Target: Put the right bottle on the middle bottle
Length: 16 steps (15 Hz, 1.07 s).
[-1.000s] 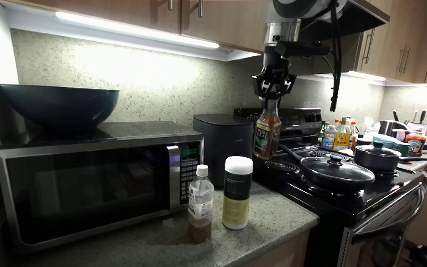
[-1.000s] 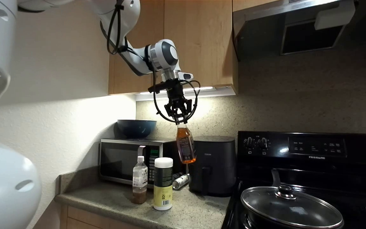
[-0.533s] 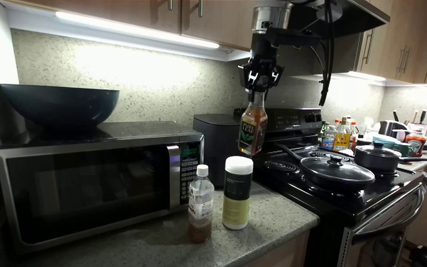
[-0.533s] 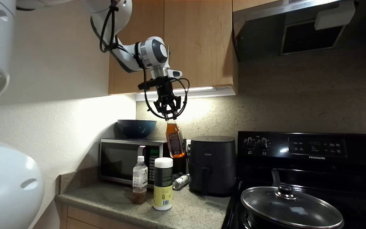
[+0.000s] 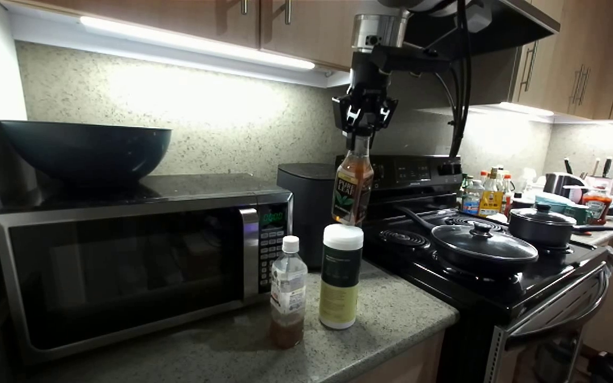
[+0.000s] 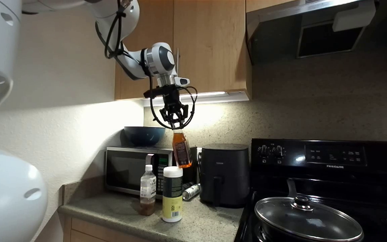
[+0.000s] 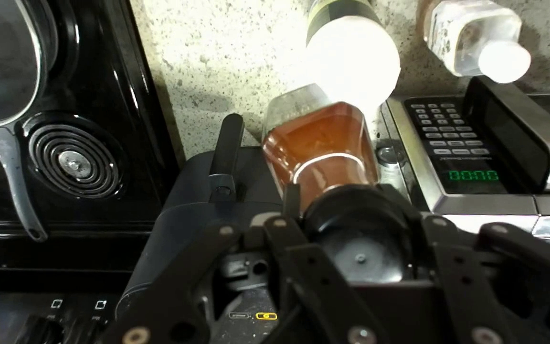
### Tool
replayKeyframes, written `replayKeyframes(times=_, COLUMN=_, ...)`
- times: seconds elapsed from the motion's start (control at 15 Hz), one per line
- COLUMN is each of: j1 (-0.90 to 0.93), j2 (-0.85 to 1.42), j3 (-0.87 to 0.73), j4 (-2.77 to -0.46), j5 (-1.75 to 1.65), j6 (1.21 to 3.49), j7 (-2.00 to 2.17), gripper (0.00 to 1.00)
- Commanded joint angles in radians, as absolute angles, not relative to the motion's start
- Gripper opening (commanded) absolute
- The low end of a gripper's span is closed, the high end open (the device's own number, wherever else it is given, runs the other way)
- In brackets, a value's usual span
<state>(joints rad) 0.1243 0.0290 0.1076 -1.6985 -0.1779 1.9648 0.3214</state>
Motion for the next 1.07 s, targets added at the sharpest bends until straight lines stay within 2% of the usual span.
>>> replayKeyframes(times=0.0, j1=0.127, j2=0.002, j3=0.114, j4=-1.686, j5=-0.110, j6=1.943, j7=0.298, gripper=0.18)
replayKeyframes(times=0.33, j1=0.133, j2=-0.036, j3=0.123, j4=-1.693, j5=-0.097, j6=1.960, j7=0.309, gripper=0.18)
replayKeyframes(times=1.0, j1=0.111, j2=0.079, j3=0.091, j4=-1.602, j5=0.044, j6=1.829, j7=0.290, gripper=0.18)
